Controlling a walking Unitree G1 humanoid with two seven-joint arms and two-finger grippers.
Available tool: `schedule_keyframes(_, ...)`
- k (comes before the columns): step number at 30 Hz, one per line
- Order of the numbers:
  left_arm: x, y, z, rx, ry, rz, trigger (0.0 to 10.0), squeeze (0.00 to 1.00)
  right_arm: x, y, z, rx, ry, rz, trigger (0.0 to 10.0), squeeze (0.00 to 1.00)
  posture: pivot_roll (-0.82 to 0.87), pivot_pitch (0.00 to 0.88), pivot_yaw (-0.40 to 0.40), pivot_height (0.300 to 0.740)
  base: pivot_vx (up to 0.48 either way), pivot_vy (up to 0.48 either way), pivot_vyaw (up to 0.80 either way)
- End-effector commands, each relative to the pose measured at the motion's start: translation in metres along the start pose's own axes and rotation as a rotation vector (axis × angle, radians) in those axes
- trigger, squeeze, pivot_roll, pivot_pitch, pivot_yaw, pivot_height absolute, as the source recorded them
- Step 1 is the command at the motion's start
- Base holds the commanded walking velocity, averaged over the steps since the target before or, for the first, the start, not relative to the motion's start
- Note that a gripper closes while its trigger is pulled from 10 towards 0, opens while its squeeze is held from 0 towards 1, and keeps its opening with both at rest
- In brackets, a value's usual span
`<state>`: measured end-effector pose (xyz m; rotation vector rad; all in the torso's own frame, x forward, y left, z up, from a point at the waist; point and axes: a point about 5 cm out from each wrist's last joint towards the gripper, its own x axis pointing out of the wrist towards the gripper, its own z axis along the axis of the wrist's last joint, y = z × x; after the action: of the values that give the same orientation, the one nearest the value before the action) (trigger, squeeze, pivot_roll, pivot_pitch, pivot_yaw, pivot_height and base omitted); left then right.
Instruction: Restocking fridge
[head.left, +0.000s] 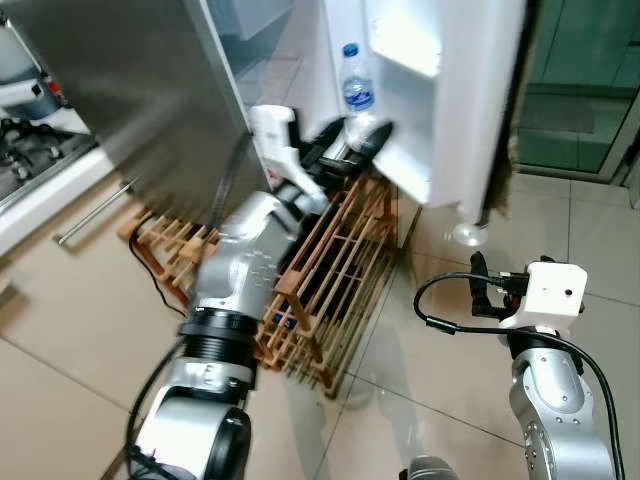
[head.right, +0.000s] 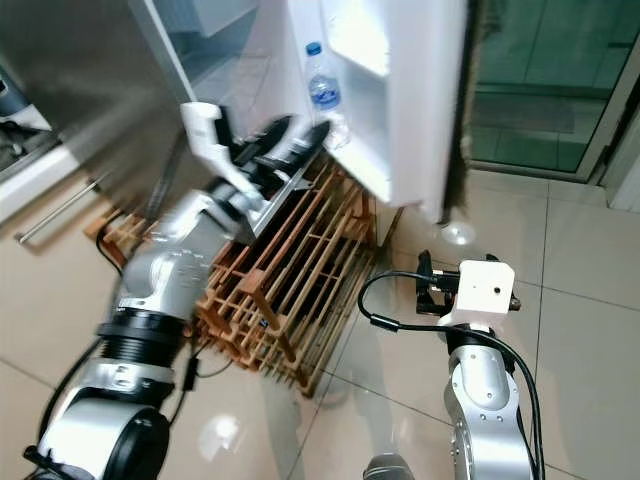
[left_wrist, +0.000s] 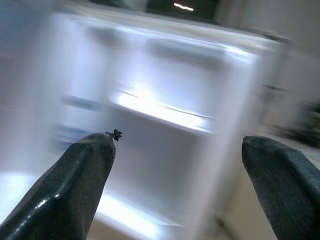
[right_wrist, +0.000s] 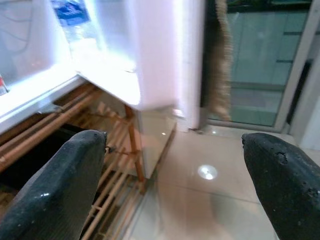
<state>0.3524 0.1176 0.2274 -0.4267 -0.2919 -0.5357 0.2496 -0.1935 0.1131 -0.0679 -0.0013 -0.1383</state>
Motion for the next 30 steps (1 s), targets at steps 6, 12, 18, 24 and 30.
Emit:
schedule_keyframes(6,-0.054,0.063,0.004,0.239,0.068,0.407,10.0,0.0,0.023,0.017,0.005,-0.008,-0.025,0.11,10.0,0.0,-0.1,0.0,0.104,0.74,0.0,0.0,0.24)
schedule_keyframes(12,-0.059,0.055,-0.01,0.245,0.104,0.45,10.0,0.0,0.032,0.026,0.009,0.001,-0.042,0.137,10.0,0.0,-0.09,0.0,0.097,0.74,0.278,-0.331,0.68)
schedule_keyframes(18,-0.06,0.048,-0.03,0.355,0.207,0.536,10.0,0.0,0.038,0.03,0.008,0.008,-0.048,0.152,10.0,0.0,-0.08,0.0,0.082,0.74,0.338,-0.336,0.63)
schedule_keyframes(24,-0.053,0.037,-0.04,0.351,0.221,0.508,10.0,0.0,0.041,0.029,0.015,-0.014,-0.068,0.17,10.0,0.0,-0.12,0.0,0.064,0.74,0.337,-0.338,0.59)
schedule_keyframes(30,-0.041,0.029,-0.038,0.331,0.173,0.475,10.0,0.0,0.042,0.021,0.018,-0.033,-0.085,0.165,10.0,0.0,-0.15,0.0,0.047,0.74,0.317,-0.357,0.56)
